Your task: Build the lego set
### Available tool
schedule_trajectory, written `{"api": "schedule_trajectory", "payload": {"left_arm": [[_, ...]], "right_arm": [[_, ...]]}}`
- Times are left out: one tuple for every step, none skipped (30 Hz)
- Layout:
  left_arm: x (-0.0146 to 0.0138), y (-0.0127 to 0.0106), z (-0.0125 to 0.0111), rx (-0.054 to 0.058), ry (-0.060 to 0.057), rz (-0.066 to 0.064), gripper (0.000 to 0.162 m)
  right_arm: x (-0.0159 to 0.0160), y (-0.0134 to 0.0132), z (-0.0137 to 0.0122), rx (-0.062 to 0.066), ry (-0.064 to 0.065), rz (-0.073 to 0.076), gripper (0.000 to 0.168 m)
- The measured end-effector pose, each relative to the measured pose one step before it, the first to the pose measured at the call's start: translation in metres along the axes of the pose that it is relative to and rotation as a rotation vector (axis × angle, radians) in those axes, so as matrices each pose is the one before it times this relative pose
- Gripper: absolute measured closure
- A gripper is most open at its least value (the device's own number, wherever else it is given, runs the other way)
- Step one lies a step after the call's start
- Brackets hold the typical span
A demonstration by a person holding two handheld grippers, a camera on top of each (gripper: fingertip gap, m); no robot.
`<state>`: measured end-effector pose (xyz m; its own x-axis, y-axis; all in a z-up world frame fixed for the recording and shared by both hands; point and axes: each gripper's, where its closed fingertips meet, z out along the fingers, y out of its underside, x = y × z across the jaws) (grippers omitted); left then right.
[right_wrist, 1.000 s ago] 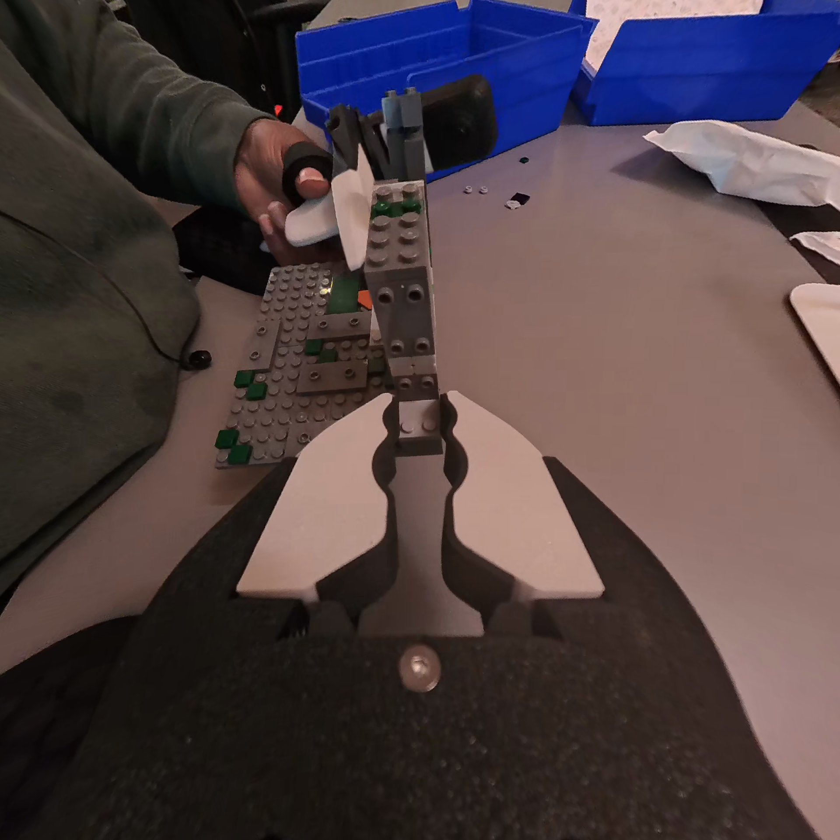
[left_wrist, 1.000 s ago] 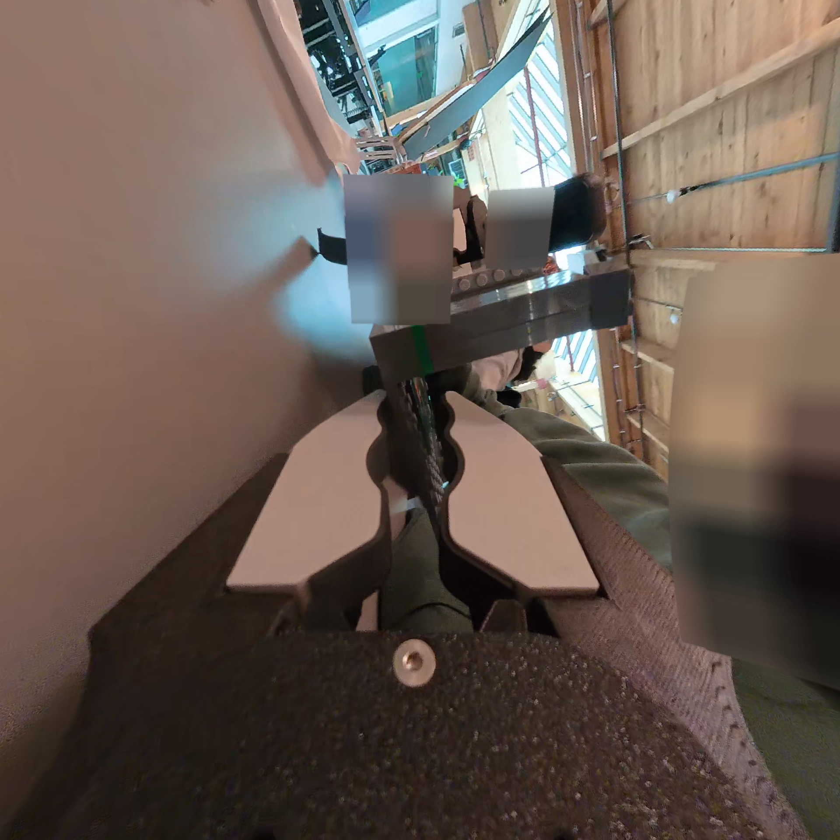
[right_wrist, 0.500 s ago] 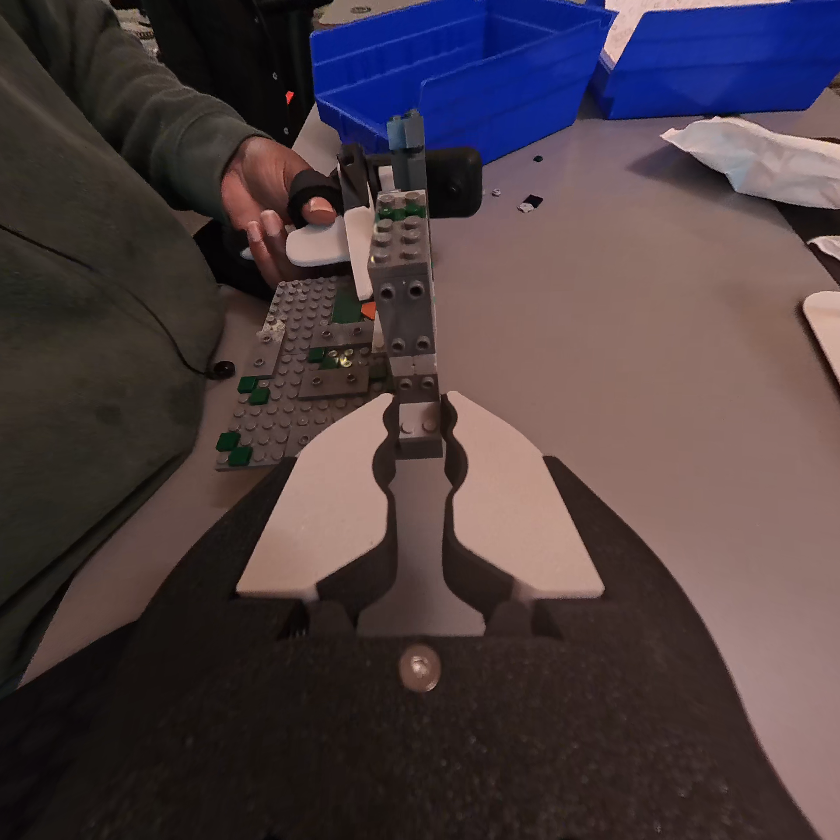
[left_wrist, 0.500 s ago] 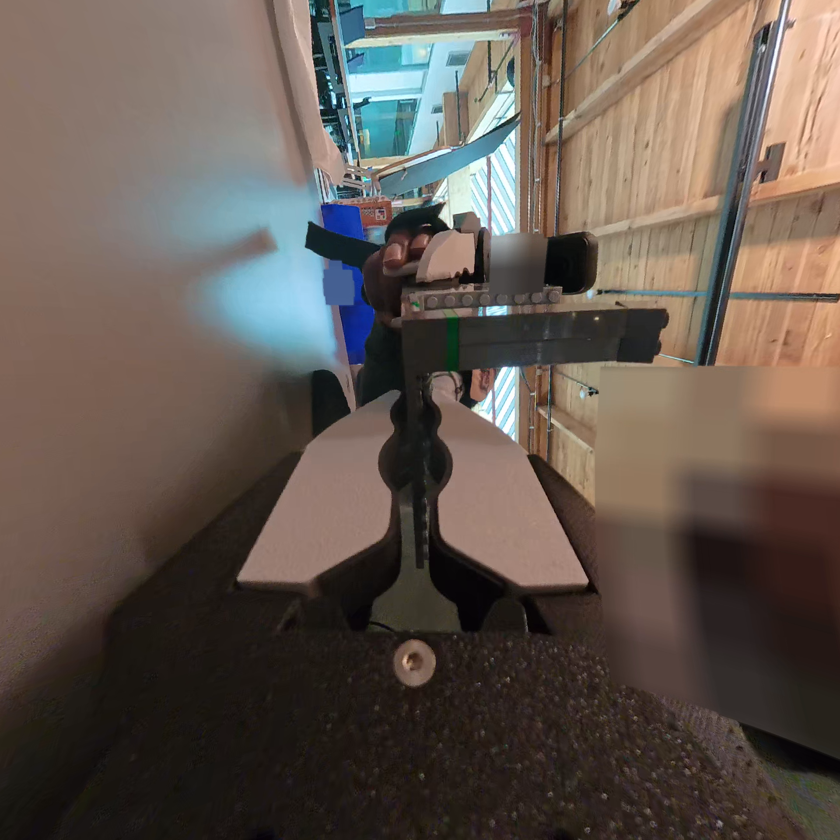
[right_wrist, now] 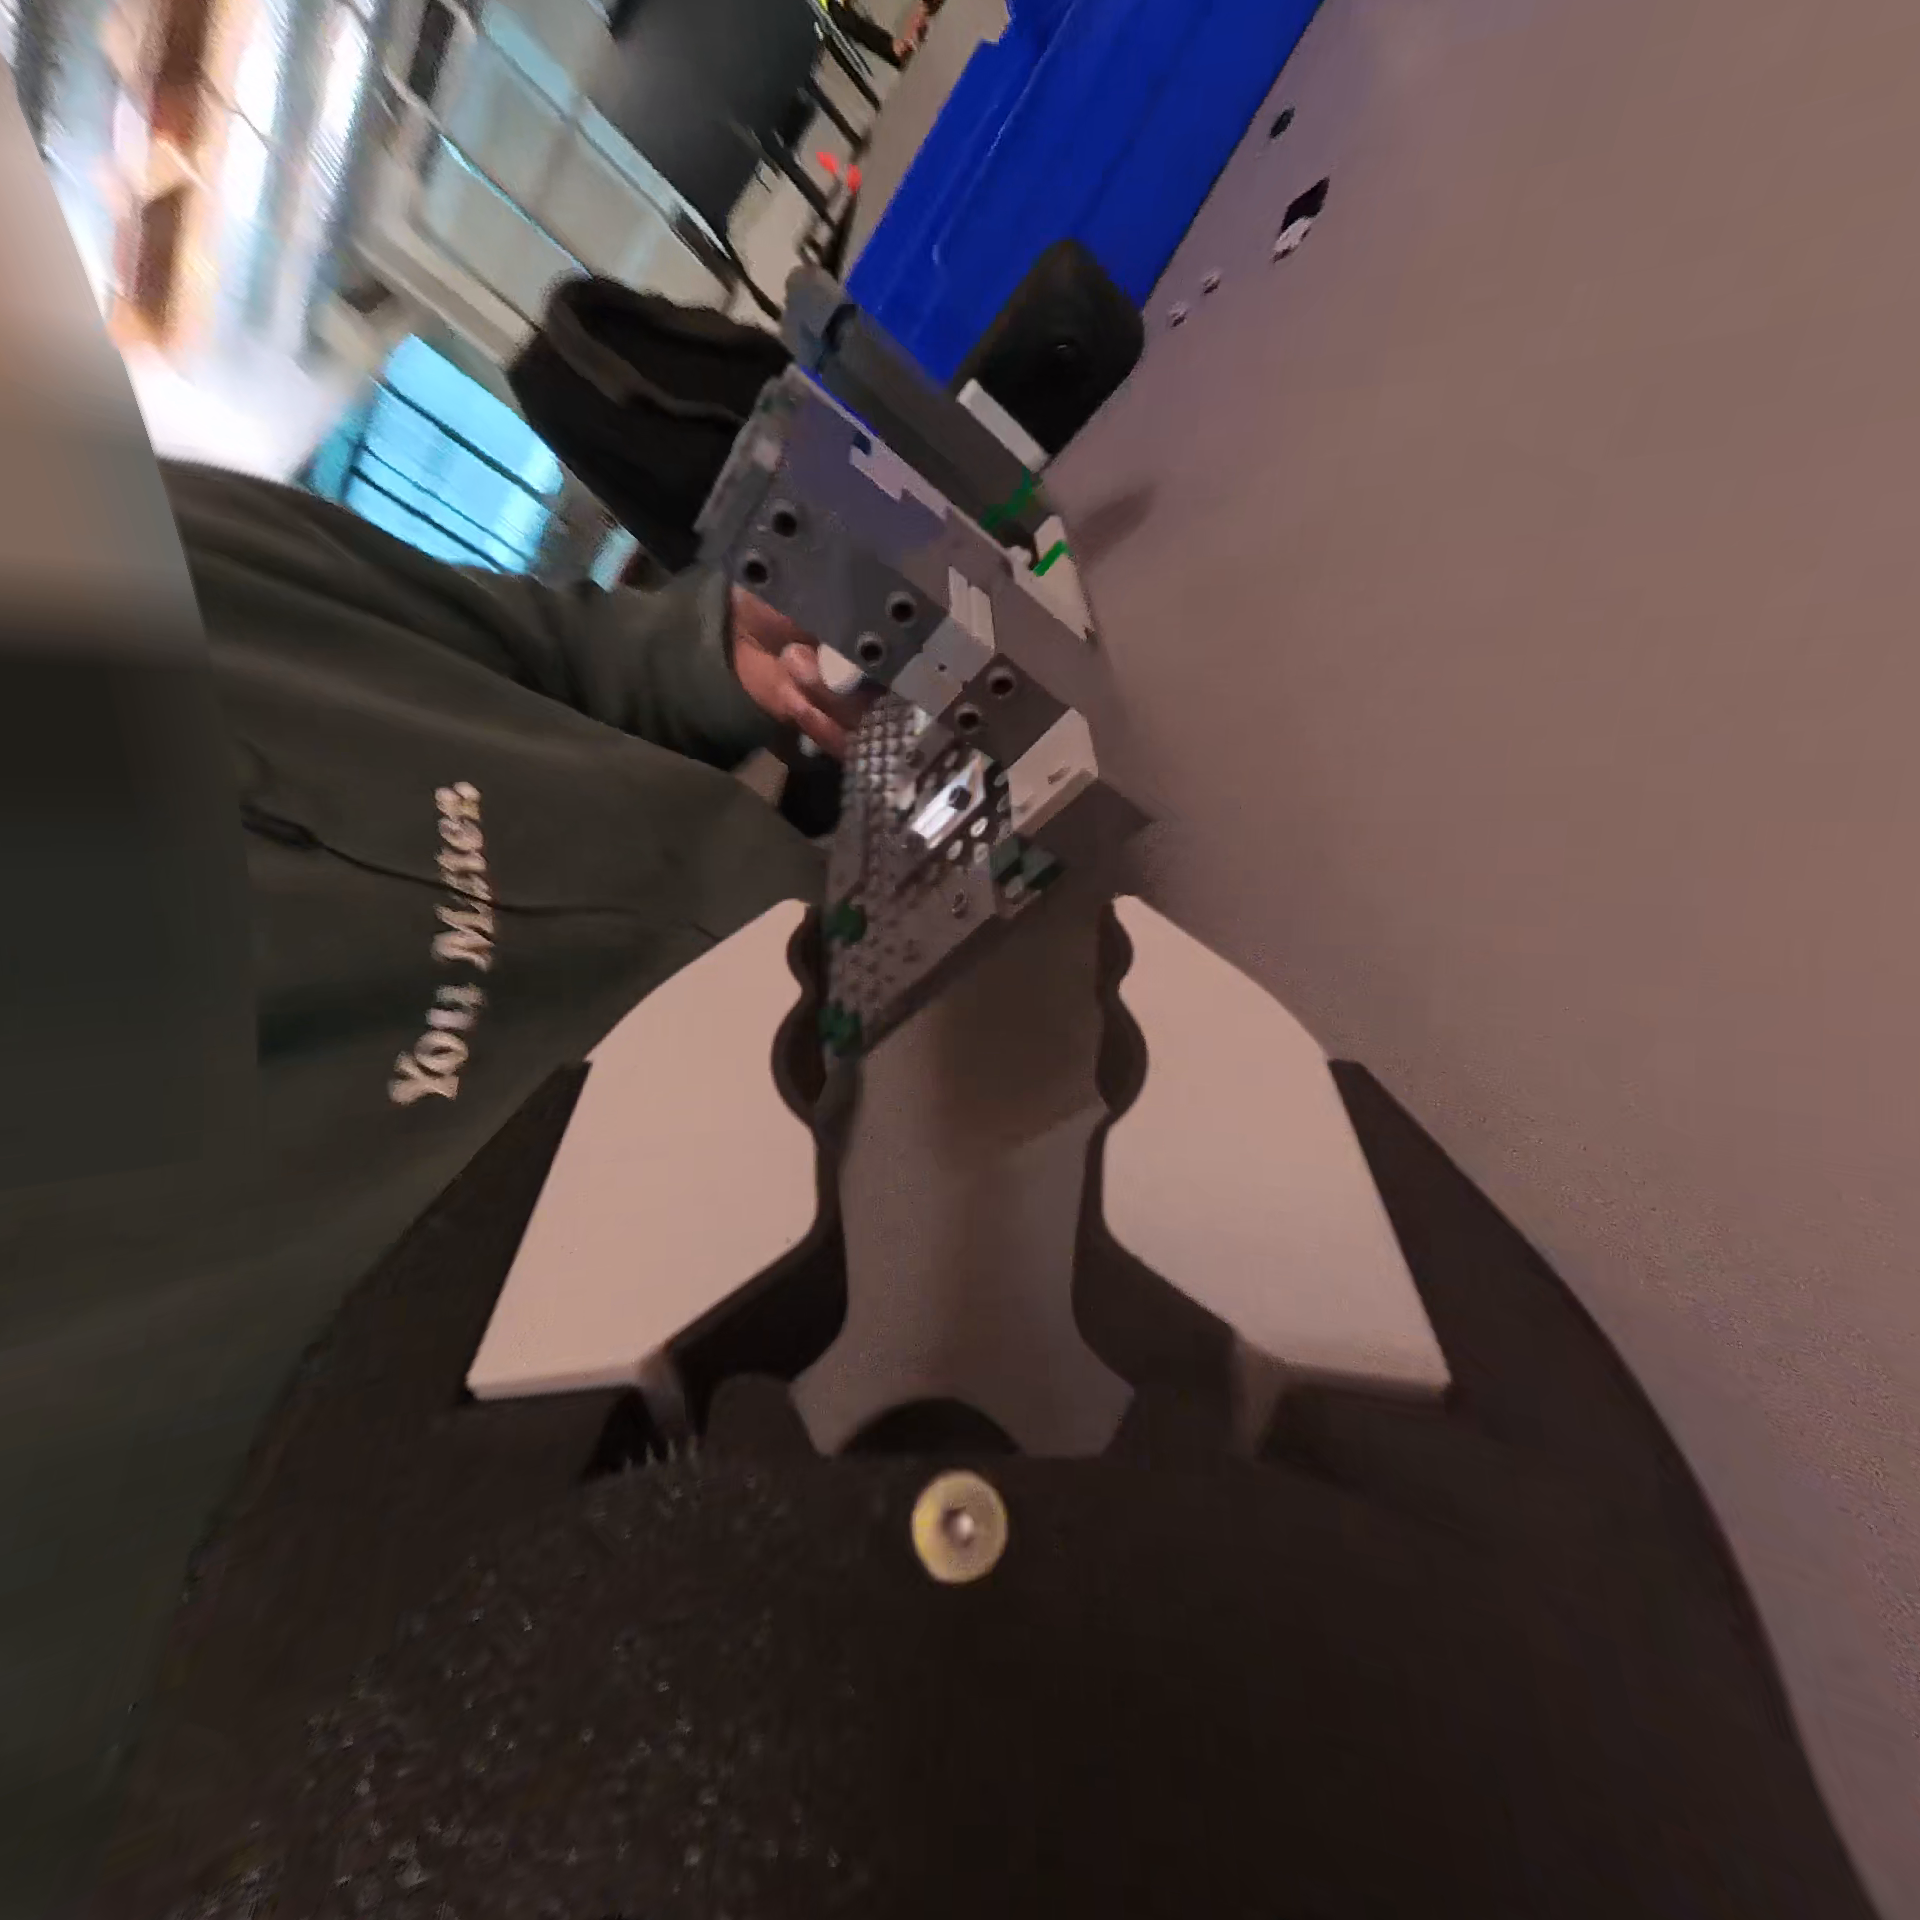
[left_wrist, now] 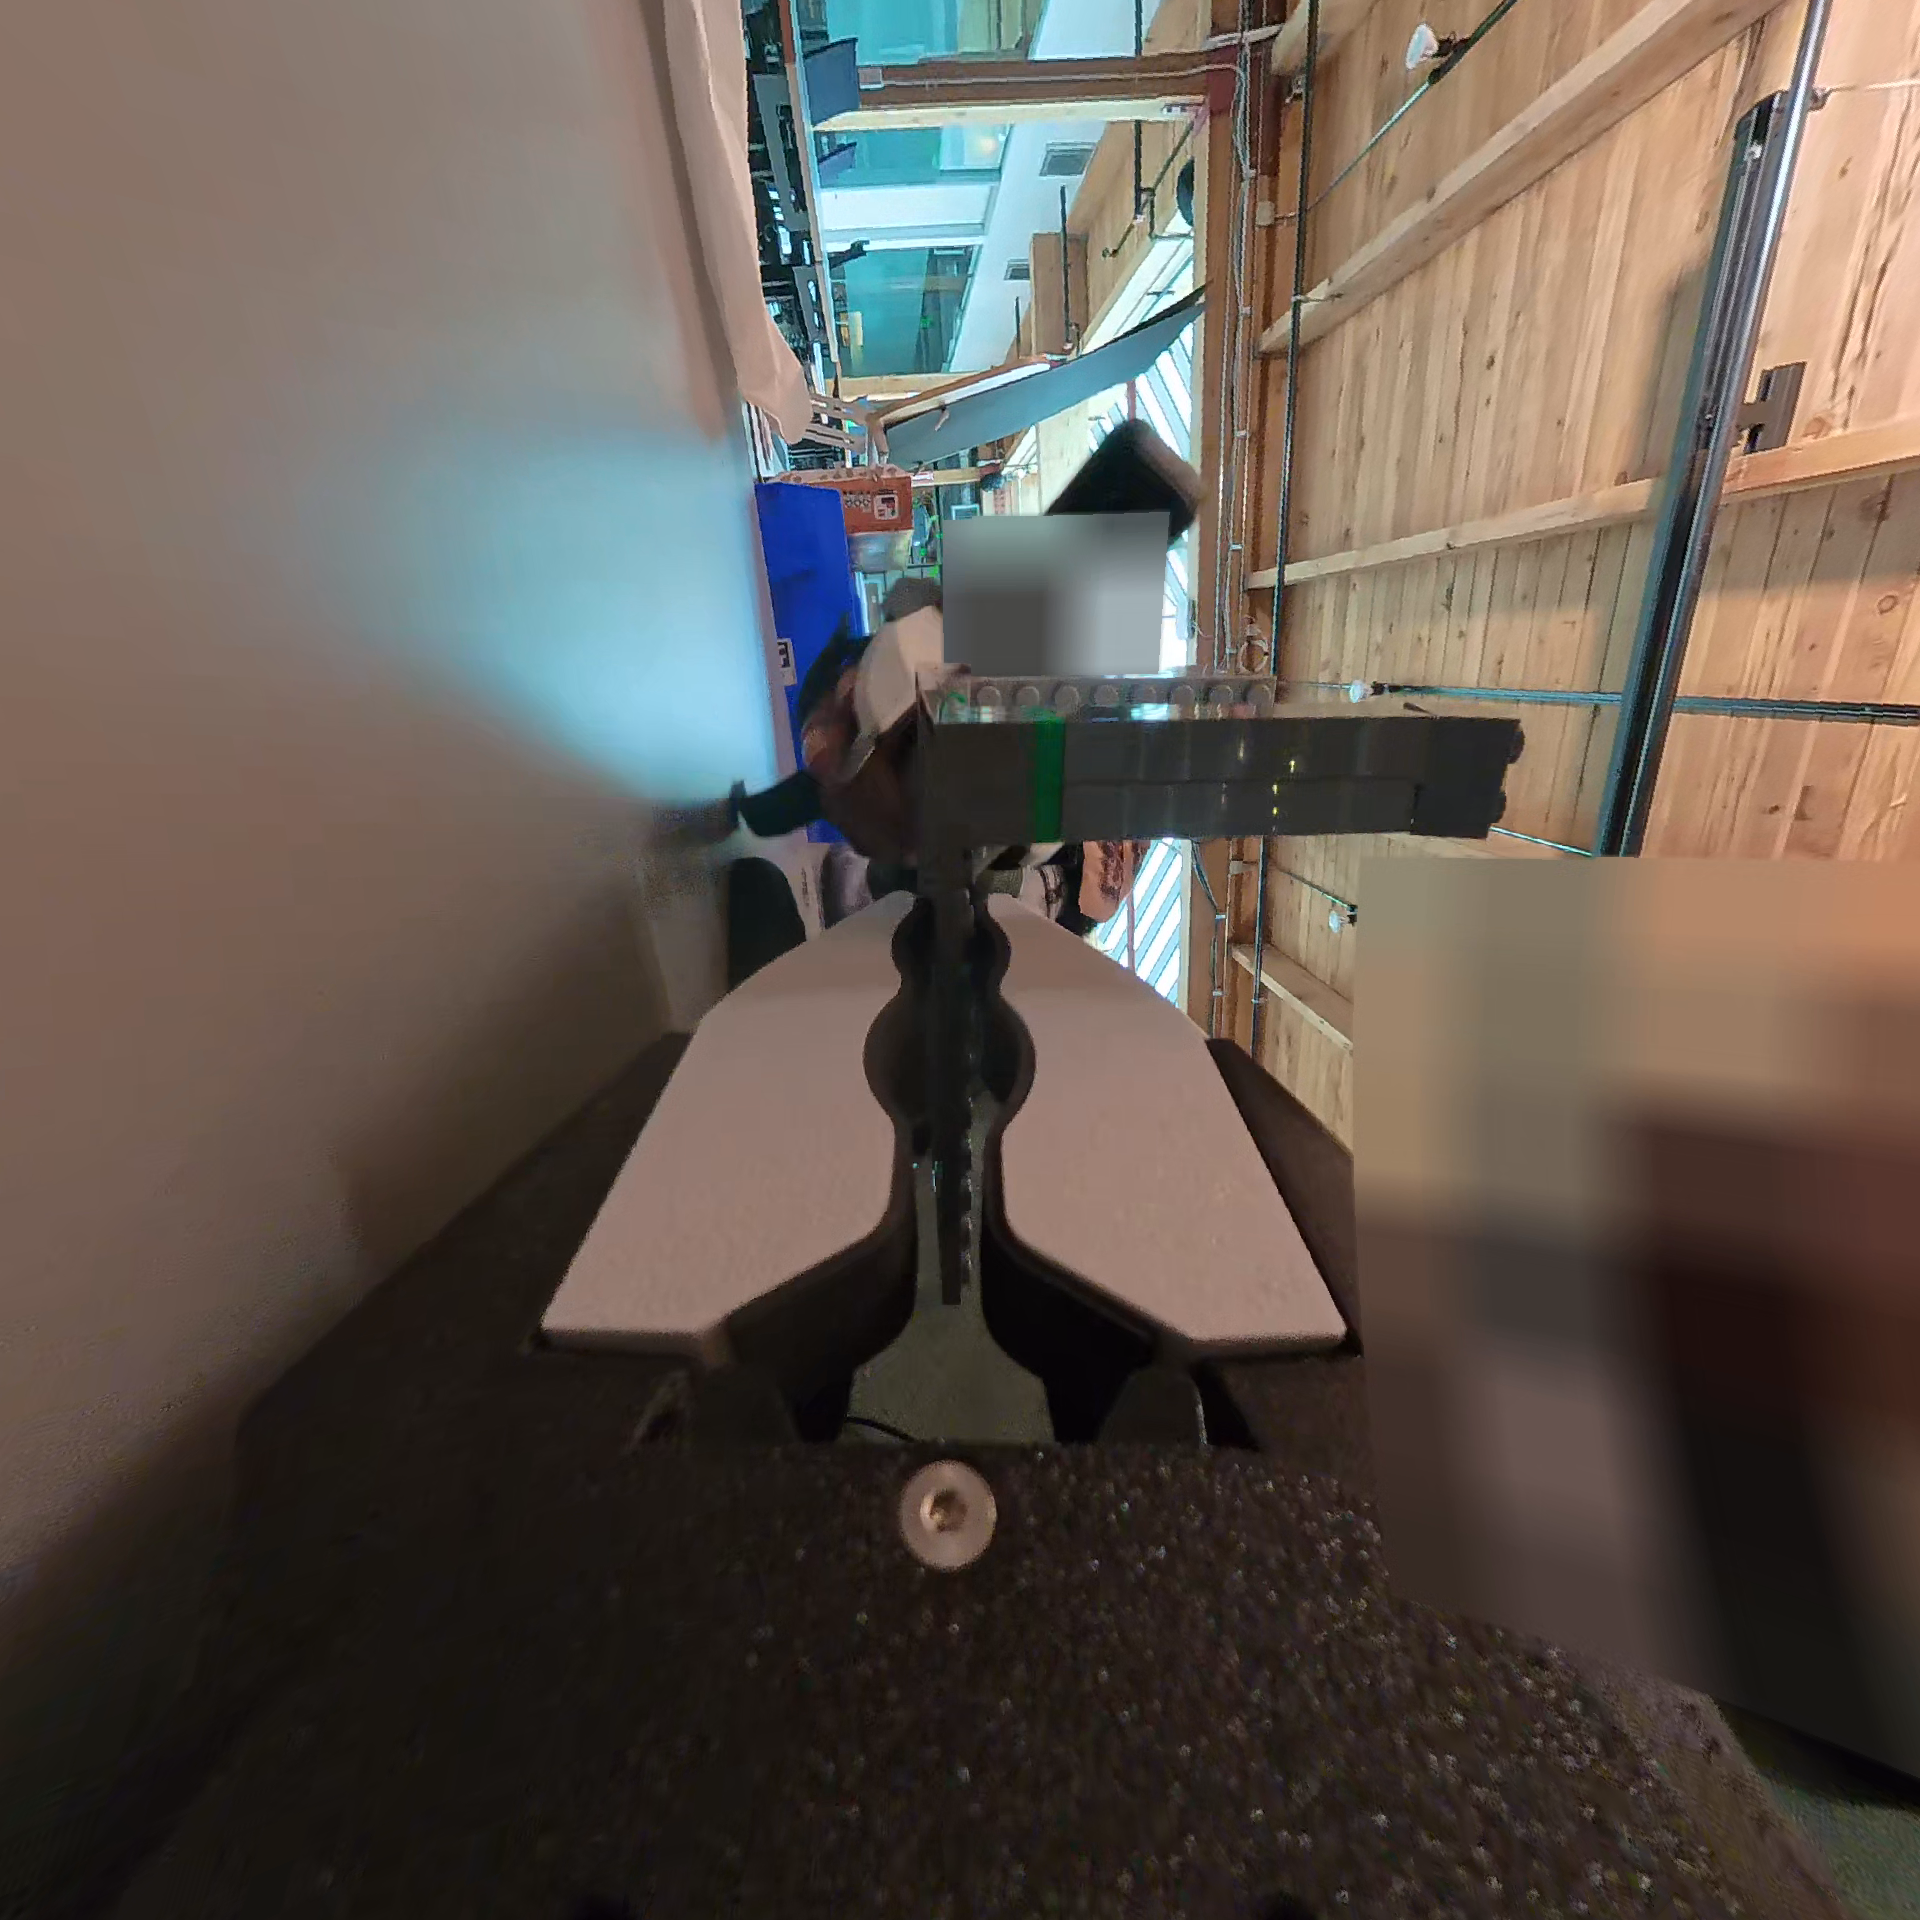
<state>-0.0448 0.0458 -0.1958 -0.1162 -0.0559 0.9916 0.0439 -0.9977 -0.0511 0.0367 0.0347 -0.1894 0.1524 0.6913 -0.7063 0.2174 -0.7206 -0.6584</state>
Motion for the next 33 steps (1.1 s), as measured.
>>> {"api": "schedule_trajectory", "payload": {"left_arm": [[0.00108, 0.00017, 0.00123, -0.0034, 0.0058, 0.0013, 0.155], [0.00090, 0.00020, 0.00084, -0.0024, 0.0031, 0.0038, 0.155], [0.00111, 0.00004, 0.00033, 0.0001, 0.0031, 0.0036, 0.155], [0.00082, -0.00017, -0.00005, 0.0025, 0.0019, 0.0009, 0.155], [0.00037, -0.00003, -0.00032, 0.0039, 0.0011, -0.0003, 0.155], [0.00002, 0.00025, -0.00022, 0.0019, 0.0007, -0.0021, 0.155], [-0.00017, 0.00002, -0.00020, 0.0037, -0.0004, -0.0013, 0.155], [-0.00017, -0.00012, 0.00000, 0.0047, -0.0004, 0.0012, 0.155], [-0.00006, -0.00042, 0.00011, 0.0047, 0.0008, 0.0015, 0.155], [0.00014, -0.00034, 0.00023, 0.0035, 0.0020, 0.0004, 0.155], [0.00018, 0.00004, 0.00044, 0.0007, 0.0020, 0.0005, 0.155], [0.00030, -0.00026, 0.00042, 0.0027, 0.0018, 0.0016, 0.156], [0.00011, 0.00049, 0.00049, -0.0021, -0.0001, 0.0028, 0.155], [-0.00007, 0.00035, 0.00045, -0.0011, -0.0005, 0.0034, 0.156], [-0.00013, 0.00069, 0.00040, -0.0028, -0.0011, 0.0018, 0.156], [-0.00063, 0.00046, 0.00022, -0.0012, -0.0043, 0.0035, 0.156], [-0.00080, 0.00076, 0.00030, -0.0026, -0.0047, 0.0036, 0.156], [-0.00048, 0.00089, 0.00034, -0.0037, -0.0041, 0.0028, 0.155], [-0.00028, 0.00067, 0.00037, -0.0022, -0.0029, 0.0038, 0.155], [0.00023, -0.00052, -0.00002, 0.0042, -0.0010, 0.0055, 0.155], [-0.00008, -0.00012, -0.00019, -0.0011, -0.0072, 0.0092, 0.155], [-0.00020, 0.00001, -0.00017, -0.0009, -0.0081, 0.0136, 0.155], [0.00012, 0.00002, -0.00006, 0.0001, -0.0049, 0.0080, 0.155], [-0.00034, 0.00016, -0.00019, -0.0001, -0.0040, 0.0023, 0.155], [-0.00040, 0.00018, -0.00005, 0.0009, -0.0026, 0.0015, 0.155], [-0.00047, 0.00018, -0.00010, 0.0001, -0.0029, 0.0017, 0.155], [-0.00038, 0.00005, 0.00003, -0.0004, -0.0049, 0.0062, 0.153], [0.00014, 0.00000, 0.00017, -0.0021, -0.0039, 0.0100, 0.152], [0.00033, 0.00027, 0.00011, -0.0048, -0.0045, 0.0129, 0.150], [0.00058, 0.00032, 0.00005, -0.0078, -0.0036, 0.0201, 0.149], [0.00095, 0.00050, -0.00018, -0.0088, -0.0049, 0.0270, 0.147], [0.00119, 0.00031, -0.00065, -0.0092, -0.0093, 0.0355, 0.146], [0.00131, -0.00015, -0.00179, -0.0099, -0.0147, 0.0463, 0.142]], "right_arm": [[-0.00324, 0.00229, 0.00435, 0.0154, -0.0380, 0.0712, 0.114], [-0.00342, 0.00174, 0.00463, 0.0172, -0.0379, 0.0642, 0.112], [-0.00249, -0.00019, 0.00438, 0.0290, -0.0305, 0.0602, 0.110], [-0.00124, -0.00090, 0.00420, 0.0313, -0.0201, 0.0528, 0.110], [-0.00027, -0.00088, 0.00430, 0.0269, -0.0090, 0.0405, 0.111], [0.00005, -0.00055, 0.00450, 0.0212, -0.0017, 0.0287, 0.113], [-0.00013, 0.00006, 0.00505, 0.0146, -0.0022, 0.0236, 0.115], [-0.00022, -0.00048, 0.00504, 0.0151, -0.0041, 0.0238, 0.117], [0.00007, -0.00114, 0.00475, 0.0172, -0.0039, 0.0220, 0.119], [0.00057, -0.00128, 0.00427, 0.0151, -0.0014, 0.0166, 0.121], [0.00109, -0.00182, 0.00361, 0.0157, 0.0001, 0.0106, 0.124], [0.00131, -0.00226, 0.00304, 0.0176, 0.0004, 0.0095, 0.126], [0.00117, -0.00215, 0.00250, 0.0150, -0.0041, 0.0120, 0.129], [0.00087, -0.00136, 0.00234, 0.0100, -0.0067, 0.0124, 0.131], [0.00071, -0.00070, 0.00210, 0.0059, -0.0062, 0.0075, 0.134], [0.00036, 0.00019, 0.00206, 0.0020, -0.0065, 0.0044, 0.138], [0.00035, 0.00028, 0.00198, 0.0027, -0.0060, 0.0048, 0.141], [0.00007, -0.00005, 0.00166, 0.0055, -0.0077, 0.0057, 0.148], [0.00041, -0.00018, 0.00137, 0.0074, -0.0054, 0.0078, 0.152], [0.00151, -0.00082, 0.00066, 0.0117, 0.0018, 0.0069, 0.157], [0.00153, -0.00044, 0.00024, 0.0085, 0.0004, 0.0042, 0.159], [0.00069, -0.00003, 0.00016, 0.0063, -0.0055, 0.0064, 0.159], [0.00011, 0.00011, 0.00027, 0.0072, -0.0057, 0.0058, 0.159], [0.00028, 0.00027, 0.00014, 0.0054, -0.0006, -0.0014, 0.160], [0.00027, 0.00029, -0.00001, 0.0025, 0.0046, -0.0050, 0.160], [0.00030, 0.00014, 0.00001, 0.0007, 0.0057, -0.0033, 0.160], [0.00036, 0.00010, 0.00001, 0.0005, 0.0039, 0.0000, 0.160], [0.00010, 0.00008, -0.00014, 0.0013, -0.0016, 0.0048, 0.160], [-0.00002, 0.00005, -0.00010, 0.0019, -0.0068, 0.0112, 0.160], [-0.00003, 0.00001, -0.00019, 0.0023, -0.0074, 0.0131, 0.160], [0.00038, 0.00017, -0.00023, 0.0023, -0.0023, 0.0090, 0.160], [0.00061, 0.00008, -0.00044, 0.0018, 0.0012, 0.0051, 0.160], [0.00018, -0.00028, -0.00084, 0.0028, -0.0034, 0.0061, 0.160]]}}
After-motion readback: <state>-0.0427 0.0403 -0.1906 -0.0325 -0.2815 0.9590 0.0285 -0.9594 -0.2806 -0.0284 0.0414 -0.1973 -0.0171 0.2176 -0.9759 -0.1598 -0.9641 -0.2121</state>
